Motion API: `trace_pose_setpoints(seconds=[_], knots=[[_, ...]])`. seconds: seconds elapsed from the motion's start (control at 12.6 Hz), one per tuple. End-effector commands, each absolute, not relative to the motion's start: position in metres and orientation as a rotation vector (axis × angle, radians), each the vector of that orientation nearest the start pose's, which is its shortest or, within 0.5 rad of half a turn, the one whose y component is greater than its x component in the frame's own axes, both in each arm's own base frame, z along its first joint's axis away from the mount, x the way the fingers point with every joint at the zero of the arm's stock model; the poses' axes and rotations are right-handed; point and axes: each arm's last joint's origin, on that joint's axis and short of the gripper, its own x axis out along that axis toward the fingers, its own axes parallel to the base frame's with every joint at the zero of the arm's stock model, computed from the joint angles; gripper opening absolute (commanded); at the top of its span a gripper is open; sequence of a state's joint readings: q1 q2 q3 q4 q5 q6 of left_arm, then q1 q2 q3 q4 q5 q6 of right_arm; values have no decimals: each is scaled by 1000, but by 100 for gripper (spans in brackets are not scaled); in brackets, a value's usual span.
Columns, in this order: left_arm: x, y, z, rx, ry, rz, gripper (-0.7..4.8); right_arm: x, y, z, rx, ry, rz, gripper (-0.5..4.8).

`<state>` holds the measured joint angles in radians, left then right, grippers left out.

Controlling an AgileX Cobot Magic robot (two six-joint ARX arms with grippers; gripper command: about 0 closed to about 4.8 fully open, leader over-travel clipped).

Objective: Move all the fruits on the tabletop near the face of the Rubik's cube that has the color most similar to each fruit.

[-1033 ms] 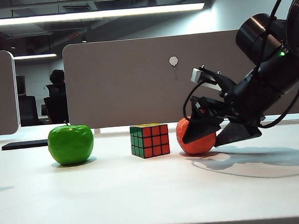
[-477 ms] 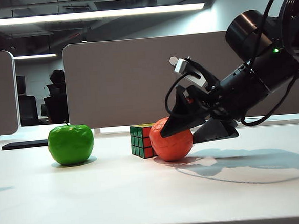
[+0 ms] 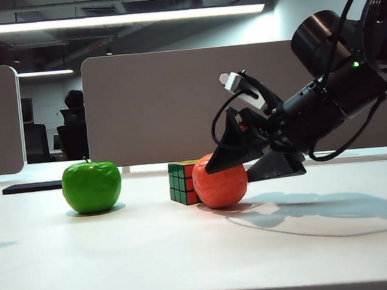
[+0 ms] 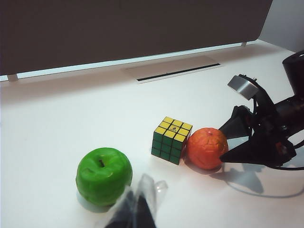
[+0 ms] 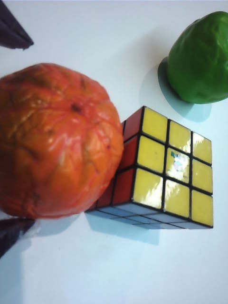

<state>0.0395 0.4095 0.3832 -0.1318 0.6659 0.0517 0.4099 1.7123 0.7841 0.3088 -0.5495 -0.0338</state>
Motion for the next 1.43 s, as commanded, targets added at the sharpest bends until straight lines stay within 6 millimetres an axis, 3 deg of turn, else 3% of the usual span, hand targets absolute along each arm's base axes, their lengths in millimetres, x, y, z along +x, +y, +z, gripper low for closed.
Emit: trace_pose_setpoints(seconds=[0.08, 0.32, 0.64, 0.79, 0.87, 0.95, 1.03, 1.27, 1.35, 1.43], knots=[[114, -13, 249, -2, 127, -630, -2, 296, 145, 156, 17, 599, 943, 479], [114, -14, 249, -2, 127, -631, -2, 294, 145, 168, 14, 555, 945, 479], [114, -14, 249, -3, 126, -631, -1, 285, 139, 209, -8, 404, 906, 479], [114, -14, 249, -10, 128, -630, -1, 272, 129, 254, -33, 215, 776, 479], [114, -14, 249, -10, 128, -630, -1, 269, 128, 260, -35, 193, 757, 369], [114, -14, 250, -9, 127, -629, -1, 262, 124, 273, -35, 145, 742, 33], [114, -14, 250, -9, 126, -629, -1, 259, 123, 278, -34, 129, 743, -6], [114, -13, 250, -7, 126, -620, -1, 242, 116, 298, -32, 77, 744, -6], [116, -11, 250, 1, 129, -517, -1, 225, 108, 311, -32, 71, 746, -6], [117, -10, 249, 2, 132, -489, -1, 220, 106, 314, -32, 75, 746, -6]])
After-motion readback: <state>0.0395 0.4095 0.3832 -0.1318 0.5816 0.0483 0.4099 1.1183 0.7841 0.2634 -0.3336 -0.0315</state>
